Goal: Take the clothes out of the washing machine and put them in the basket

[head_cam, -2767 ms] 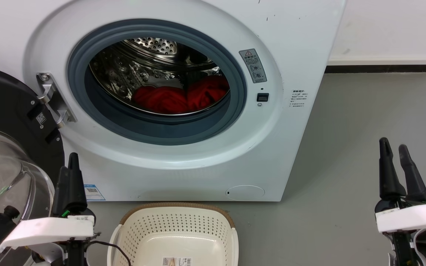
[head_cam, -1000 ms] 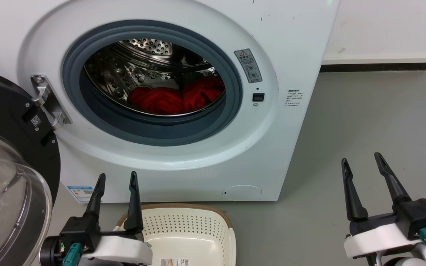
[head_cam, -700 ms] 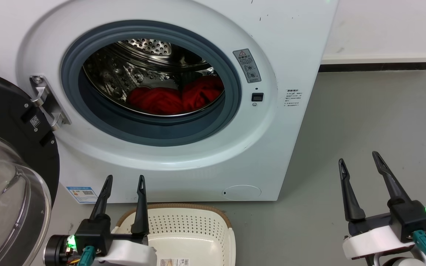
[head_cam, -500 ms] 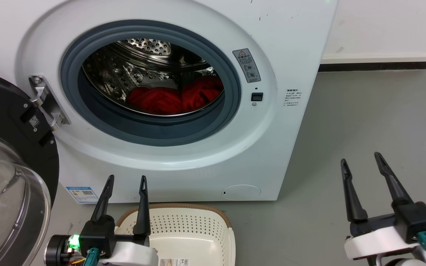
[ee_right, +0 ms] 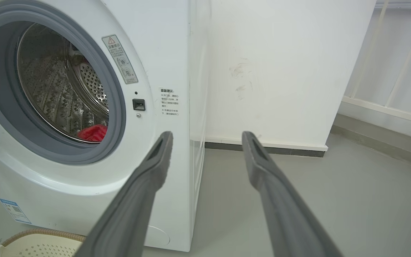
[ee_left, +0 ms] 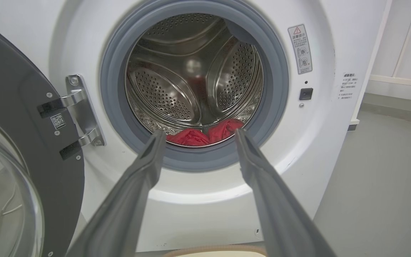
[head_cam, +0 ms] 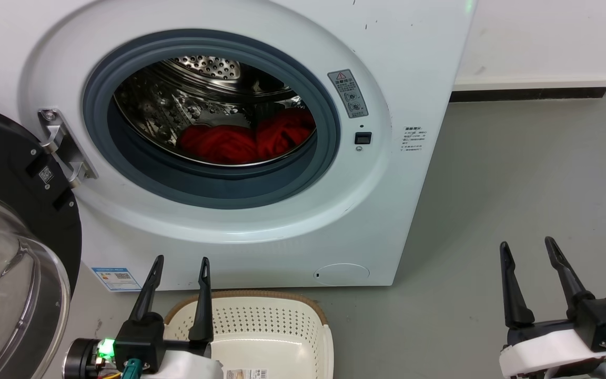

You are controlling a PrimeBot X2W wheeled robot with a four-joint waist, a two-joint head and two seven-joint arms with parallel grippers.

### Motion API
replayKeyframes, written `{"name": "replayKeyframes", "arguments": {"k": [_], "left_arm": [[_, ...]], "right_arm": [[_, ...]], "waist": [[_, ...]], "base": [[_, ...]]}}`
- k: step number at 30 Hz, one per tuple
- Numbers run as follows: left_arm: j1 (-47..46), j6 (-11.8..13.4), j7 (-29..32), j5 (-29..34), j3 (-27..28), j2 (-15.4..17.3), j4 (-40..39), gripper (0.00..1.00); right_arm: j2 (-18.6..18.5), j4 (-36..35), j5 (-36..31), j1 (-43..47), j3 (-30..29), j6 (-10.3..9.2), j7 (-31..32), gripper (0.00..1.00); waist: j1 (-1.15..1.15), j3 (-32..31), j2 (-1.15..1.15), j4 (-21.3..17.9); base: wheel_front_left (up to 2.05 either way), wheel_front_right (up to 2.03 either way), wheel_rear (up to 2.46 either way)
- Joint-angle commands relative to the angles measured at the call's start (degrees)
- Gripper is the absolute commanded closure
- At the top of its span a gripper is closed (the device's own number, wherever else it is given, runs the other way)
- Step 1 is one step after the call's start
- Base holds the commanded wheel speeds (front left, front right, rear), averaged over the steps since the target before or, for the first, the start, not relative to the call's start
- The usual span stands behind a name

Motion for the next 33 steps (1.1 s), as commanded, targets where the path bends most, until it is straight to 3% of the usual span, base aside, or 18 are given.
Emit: {"name": "replayKeyframes", "arguments": {"k": [1,21,27,33], "left_arm": [[0.4,-0.1,-0.3,0.3,0.2,-0.2,0.1,0.0],[0.3,-1.7,-0.2,1.2,2.4,-0.8,-0.2,0.0],[-4.3,-4.3,-0.2,1.6,3.0,2.2,0.1,0.0],[-13.7,-7.9,-0.2,0.2,5.5,8.1,4.0,0.0]], "right_arm": [[-0.1,0.1,-0.1,-0.5,0.1,-0.04,-0.2,0.0],[-0.1,0.5,-0.4,-1.6,0.2,-0.04,-0.1,0.0],[-0.1,-0.4,1.9,-4.7,0.4,-0.04,-0.1,0.0],[-0.1,-1.5,5.3,-8.5,0.5,-0.04,-0.1,0.0]], "waist": [[0.0,0.0,0.0,0.0],[0.0,1.7,0.0,-1.6],[0.0,8.9,0.0,-4.9],[0.0,19.1,0.0,-9.3]], "base": [[0.0,0.0,0.0],[0.0,0.0,0.0],[0.0,0.0,0.0],[0.0,0.0,0.0]]}}
